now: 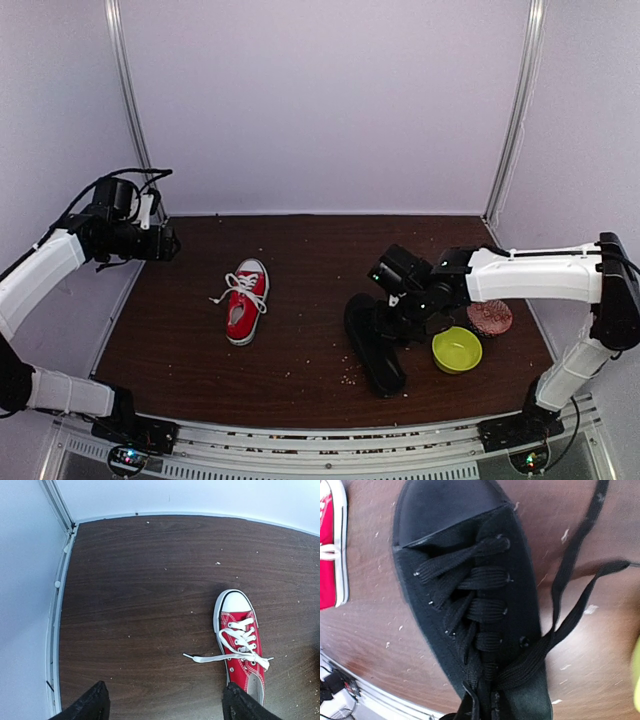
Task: Tie the shoes
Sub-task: Move the shoe to the center of the board, then pick up the shoelace from the center of the board.
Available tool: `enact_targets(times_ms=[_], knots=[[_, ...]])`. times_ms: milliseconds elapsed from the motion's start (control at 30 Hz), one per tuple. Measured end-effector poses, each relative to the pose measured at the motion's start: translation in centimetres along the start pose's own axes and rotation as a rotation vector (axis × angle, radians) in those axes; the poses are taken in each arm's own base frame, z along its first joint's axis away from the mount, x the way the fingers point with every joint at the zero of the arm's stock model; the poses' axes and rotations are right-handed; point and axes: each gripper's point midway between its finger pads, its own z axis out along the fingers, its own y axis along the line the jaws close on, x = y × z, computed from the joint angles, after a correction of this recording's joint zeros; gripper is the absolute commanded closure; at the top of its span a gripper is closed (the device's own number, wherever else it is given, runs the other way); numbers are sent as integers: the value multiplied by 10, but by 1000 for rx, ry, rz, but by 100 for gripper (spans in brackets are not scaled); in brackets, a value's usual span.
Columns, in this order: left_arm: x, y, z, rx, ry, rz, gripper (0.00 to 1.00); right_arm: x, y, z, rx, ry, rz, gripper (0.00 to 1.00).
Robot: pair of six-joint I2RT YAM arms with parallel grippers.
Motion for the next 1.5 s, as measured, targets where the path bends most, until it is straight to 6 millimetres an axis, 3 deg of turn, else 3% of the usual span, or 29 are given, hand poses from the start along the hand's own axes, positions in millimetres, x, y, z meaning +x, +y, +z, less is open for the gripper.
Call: enact_targets(times_ms=[67, 133, 267, 400, 567, 633, 900, 1033, 1200, 1500], knots=[[-3, 0, -5, -2, -16, 0, 20, 15, 11, 3, -20, -3, 14, 54], [-5, 1, -9, -5, -30, 0, 20, 21, 27, 3, -66, -17, 47, 38], [-5, 2, -10, -12, -33, 0, 20, 19, 45, 1, -128, -64, 74, 29], [-2, 2, -8, -8, -27, 1, 19, 6, 43, -11, -129, -146, 50, 26], [-2, -5, -4, 31, -45, 4, 19, -20, 37, -60, -204, -296, -38, 24], [-2, -9, -5, 52, -59, 5, 19, -30, 28, -68, -225, -339, -72, 23], [-14, -15, -14, 86, -150, 10, 13, -53, -58, -20, 41, -298, -319, 24], [-20, -15, -16, 85, -177, 10, 14, -55, -69, -12, 128, -239, -499, 23], [-23, -15, -20, 90, -211, 13, 14, -50, -77, 1, 203, -137, -694, 30], [-27, -23, -39, 134, -296, 53, 13, -33, -96, 22, 254, 29, -833, 38]])
